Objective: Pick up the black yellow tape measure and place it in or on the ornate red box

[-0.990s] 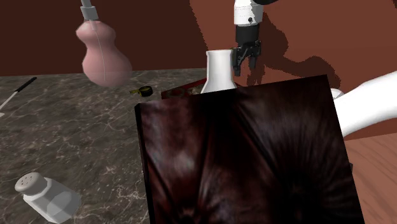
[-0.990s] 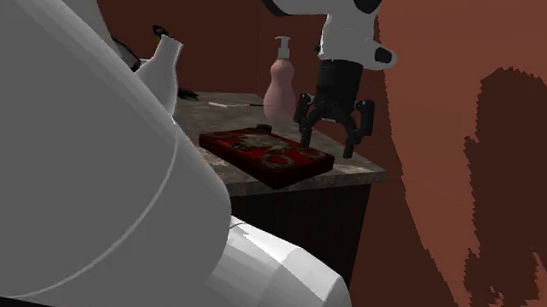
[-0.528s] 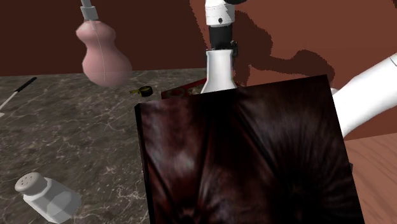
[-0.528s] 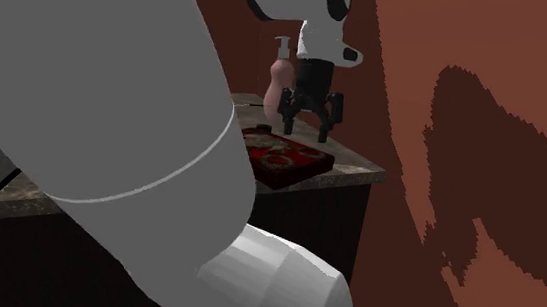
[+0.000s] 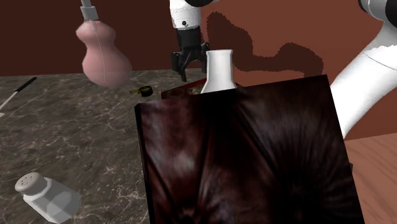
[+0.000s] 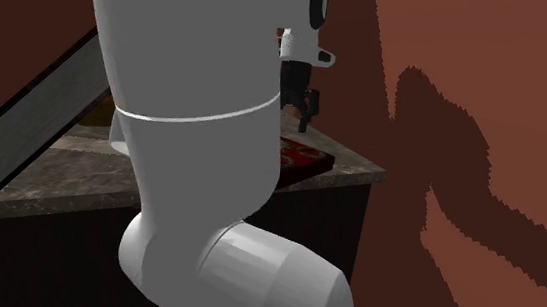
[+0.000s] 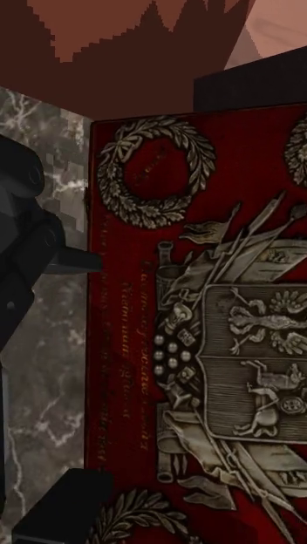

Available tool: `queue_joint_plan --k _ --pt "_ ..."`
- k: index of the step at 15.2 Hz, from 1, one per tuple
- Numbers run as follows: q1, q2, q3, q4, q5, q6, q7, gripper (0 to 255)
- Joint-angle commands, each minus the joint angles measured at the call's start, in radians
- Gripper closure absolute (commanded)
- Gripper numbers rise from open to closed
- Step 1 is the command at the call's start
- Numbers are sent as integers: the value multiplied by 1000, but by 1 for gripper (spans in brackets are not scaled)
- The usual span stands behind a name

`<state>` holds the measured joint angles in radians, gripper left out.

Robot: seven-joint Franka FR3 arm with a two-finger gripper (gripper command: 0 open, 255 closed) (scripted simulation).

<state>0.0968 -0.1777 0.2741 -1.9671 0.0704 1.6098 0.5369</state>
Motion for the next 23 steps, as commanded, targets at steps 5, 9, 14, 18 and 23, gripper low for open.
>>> queue_joint_plan --k 5,9,14,18,23 --pt "42 231 63 248 -53 -19 130 0" --pt "90 402 88 452 -109 -59 210 0" --pt "173 619 95 747 -180 -145 282 0" --pt "162 594 94 656 -173 -79 280 0" --pt "154 577 94 583 -168 -23 279 0"
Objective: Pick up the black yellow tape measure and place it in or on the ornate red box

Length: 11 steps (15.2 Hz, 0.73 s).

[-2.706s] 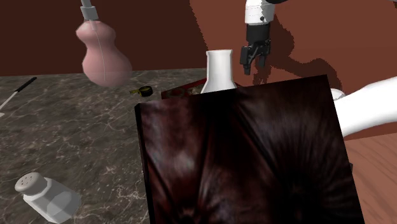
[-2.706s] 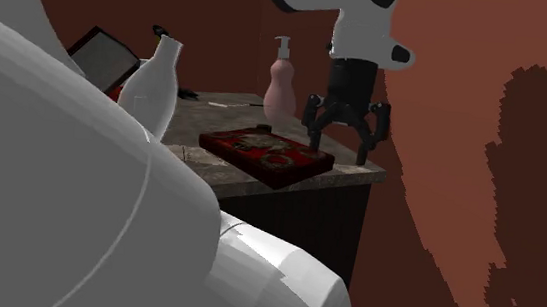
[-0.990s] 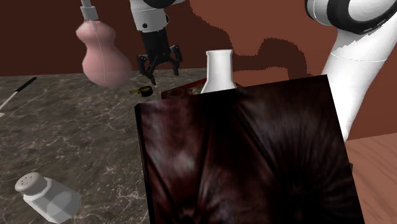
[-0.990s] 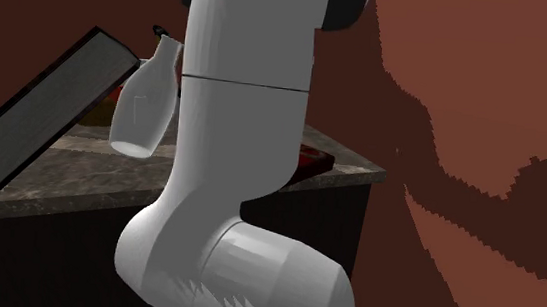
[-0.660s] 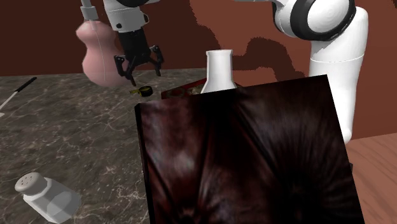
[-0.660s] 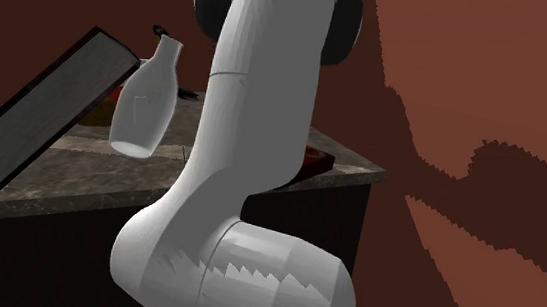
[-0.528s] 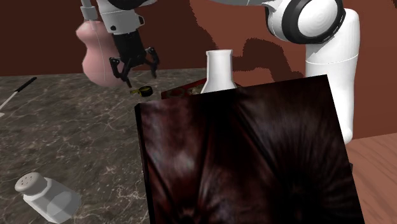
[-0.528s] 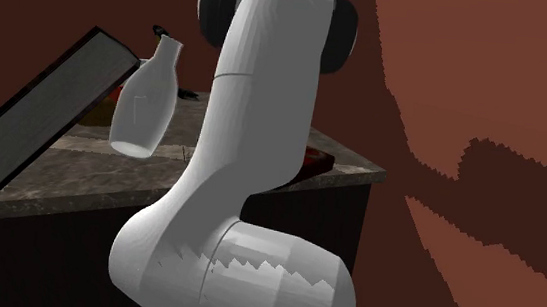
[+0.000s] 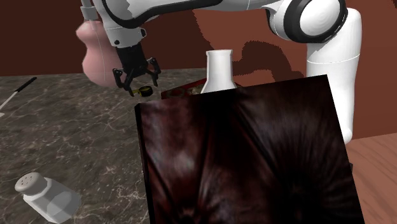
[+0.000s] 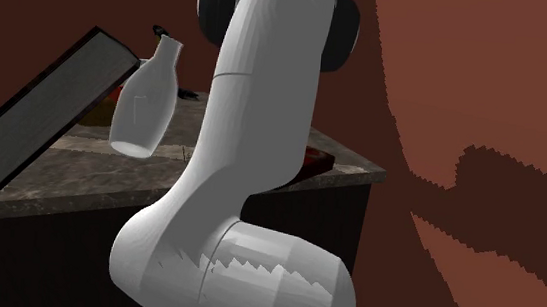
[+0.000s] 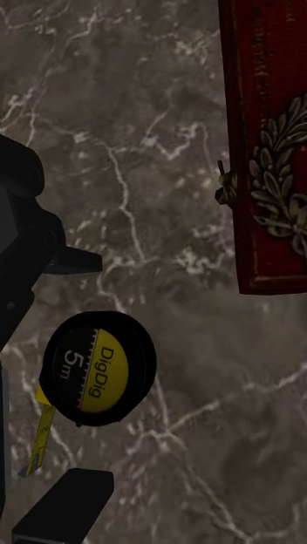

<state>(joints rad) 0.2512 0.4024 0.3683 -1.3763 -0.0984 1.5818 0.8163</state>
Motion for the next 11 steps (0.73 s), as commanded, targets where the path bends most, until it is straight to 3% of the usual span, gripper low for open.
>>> queue_joint_plan --k 1,6,7,11 --pt "-1 -3 0 -7 1 5 0 0" --pt "-1 -2 0 -7 1 5 0 0" --pt "-1 -2 0 -7 1 5 0 255" --pt "-1 -2 0 -6 1 5 0 255"
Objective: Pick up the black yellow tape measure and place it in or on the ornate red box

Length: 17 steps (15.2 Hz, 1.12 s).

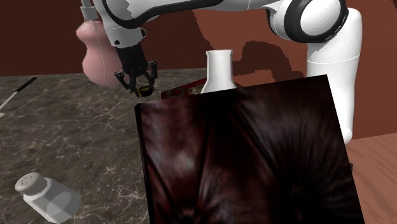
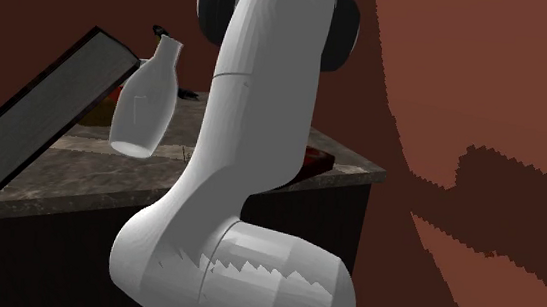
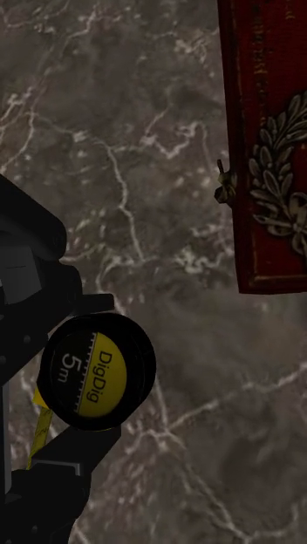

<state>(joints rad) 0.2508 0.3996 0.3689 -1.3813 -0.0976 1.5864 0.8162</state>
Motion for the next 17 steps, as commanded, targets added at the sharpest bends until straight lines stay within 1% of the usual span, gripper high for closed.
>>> queue_joint_plan --k 1,5,17 --pt "0 1 -1 0 0 0 0 255" --pt "0 0 0 -2 0 1 0 255" --pt "22 29 2 203 -8 -176 4 255"
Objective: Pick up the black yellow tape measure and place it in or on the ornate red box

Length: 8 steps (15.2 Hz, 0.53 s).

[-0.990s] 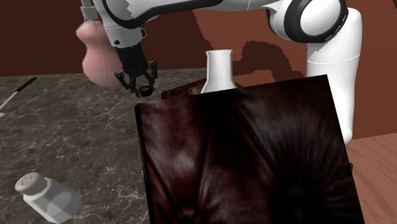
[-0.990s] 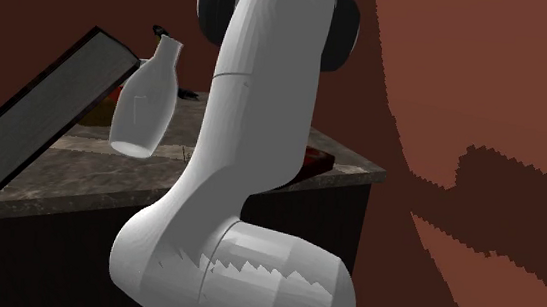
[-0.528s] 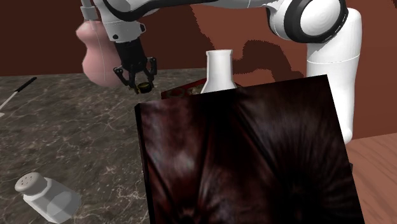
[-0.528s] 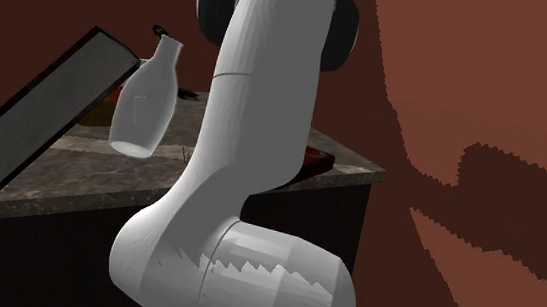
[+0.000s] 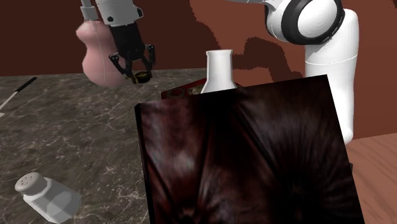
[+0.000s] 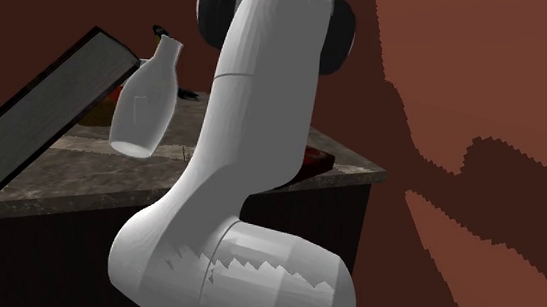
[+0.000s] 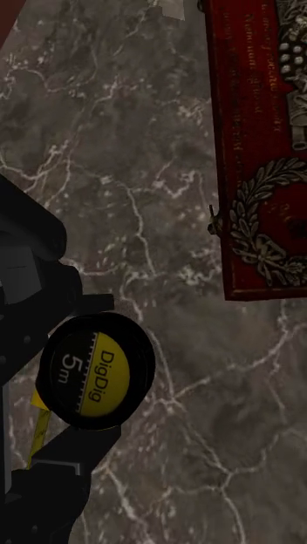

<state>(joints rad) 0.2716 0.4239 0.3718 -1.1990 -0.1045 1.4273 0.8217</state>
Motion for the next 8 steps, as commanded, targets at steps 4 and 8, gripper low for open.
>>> queue_joint_plan --k 4,8 --pt "15 28 -1 113 -9 -86 1 255" --pt "34 64 -2 226 -21 -163 3 255"
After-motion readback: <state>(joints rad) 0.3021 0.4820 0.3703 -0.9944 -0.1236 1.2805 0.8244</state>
